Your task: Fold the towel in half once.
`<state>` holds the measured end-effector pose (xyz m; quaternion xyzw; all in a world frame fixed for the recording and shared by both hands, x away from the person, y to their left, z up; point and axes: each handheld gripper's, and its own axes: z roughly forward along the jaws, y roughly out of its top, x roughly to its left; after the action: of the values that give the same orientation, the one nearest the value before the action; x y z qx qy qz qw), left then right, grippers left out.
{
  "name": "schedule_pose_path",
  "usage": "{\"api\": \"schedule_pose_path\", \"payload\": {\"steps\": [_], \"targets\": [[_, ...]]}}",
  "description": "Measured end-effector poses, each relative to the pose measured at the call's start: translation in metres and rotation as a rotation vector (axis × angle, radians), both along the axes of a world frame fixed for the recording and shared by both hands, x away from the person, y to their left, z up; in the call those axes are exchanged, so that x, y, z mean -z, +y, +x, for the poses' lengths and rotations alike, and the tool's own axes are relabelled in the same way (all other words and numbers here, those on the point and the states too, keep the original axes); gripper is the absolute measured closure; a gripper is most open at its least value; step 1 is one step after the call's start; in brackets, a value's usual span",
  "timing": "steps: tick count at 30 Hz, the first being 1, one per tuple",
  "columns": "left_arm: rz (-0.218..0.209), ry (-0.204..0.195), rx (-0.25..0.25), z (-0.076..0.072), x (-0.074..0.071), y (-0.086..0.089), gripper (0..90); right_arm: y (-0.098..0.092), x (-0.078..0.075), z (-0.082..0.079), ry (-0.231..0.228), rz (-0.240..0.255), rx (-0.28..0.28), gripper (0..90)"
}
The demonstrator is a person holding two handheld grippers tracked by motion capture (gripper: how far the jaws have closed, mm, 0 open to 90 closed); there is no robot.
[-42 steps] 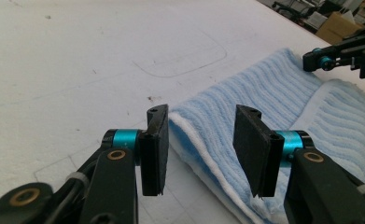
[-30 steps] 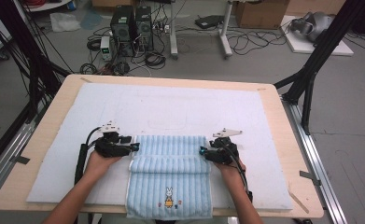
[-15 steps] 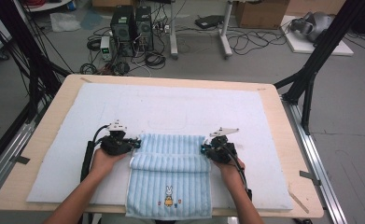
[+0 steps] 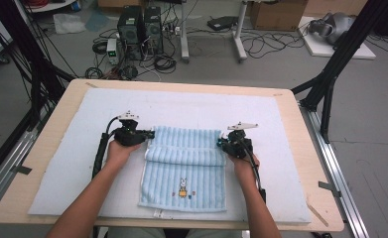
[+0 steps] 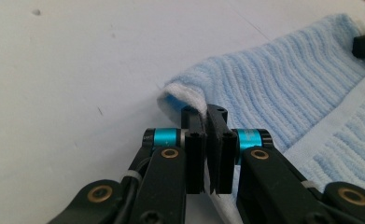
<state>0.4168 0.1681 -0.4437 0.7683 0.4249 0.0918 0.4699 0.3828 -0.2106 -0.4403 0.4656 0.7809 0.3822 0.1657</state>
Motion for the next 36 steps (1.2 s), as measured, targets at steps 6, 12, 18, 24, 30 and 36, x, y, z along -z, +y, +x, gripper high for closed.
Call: {"api": "schedule_pose_path", "payload": {"steps": [6, 12, 18, 24, 30, 36], "targets": [[-0.016, -0.017, -0.02, 0.018, -0.002, -0.001, 85.8, 0.002, -0.005, 0.021, -0.015, -0.025, 0.014, 85.4], [-0.004, -0.039, -0.017, 0.033, -0.009, -0.004, 85.8, 0.003, -0.005, 0.035, -0.035, -0.022, 0.039, 85.4], [0.001, -0.043, -0.02, 0.038, -0.004, -0.005, 85.7, 0.001, 0.001, 0.041, -0.043, -0.006, 0.055, 85.4], [0.0, -0.03, -0.056, 0.036, -0.003, 0.0, 58.4, -0.003, 0.002, 0.04, -0.028, 0.022, 0.089, 59.4], [-0.032, -0.051, 0.017, 0.027, -0.012, 0.006, 56.3, -0.013, -0.01, 0.031, -0.045, 0.052, 0.087, 56.1], [-0.028, -0.039, 0.069, 0.017, -0.001, 0.008, 57.3, -0.018, -0.012, 0.02, -0.04, 0.052, 0.059, 54.3]]}}
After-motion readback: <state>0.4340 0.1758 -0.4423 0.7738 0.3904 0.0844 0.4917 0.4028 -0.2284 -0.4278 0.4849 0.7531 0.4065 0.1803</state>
